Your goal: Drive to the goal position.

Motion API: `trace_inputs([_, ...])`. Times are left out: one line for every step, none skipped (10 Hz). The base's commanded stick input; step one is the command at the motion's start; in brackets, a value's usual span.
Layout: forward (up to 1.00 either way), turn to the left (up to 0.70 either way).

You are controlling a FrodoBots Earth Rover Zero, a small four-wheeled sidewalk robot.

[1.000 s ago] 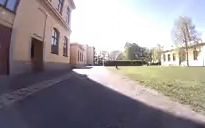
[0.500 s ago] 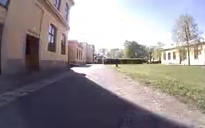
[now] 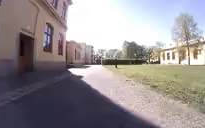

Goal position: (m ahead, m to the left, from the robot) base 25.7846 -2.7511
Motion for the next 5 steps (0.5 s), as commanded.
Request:
trace_inputs([1.00,0.00])
trace_inputs([1.00,0.00])
trace_inputs([1.00,0.00])
trace_inputs([1.00,0.00])
trace_inputs([1.00,0.00])
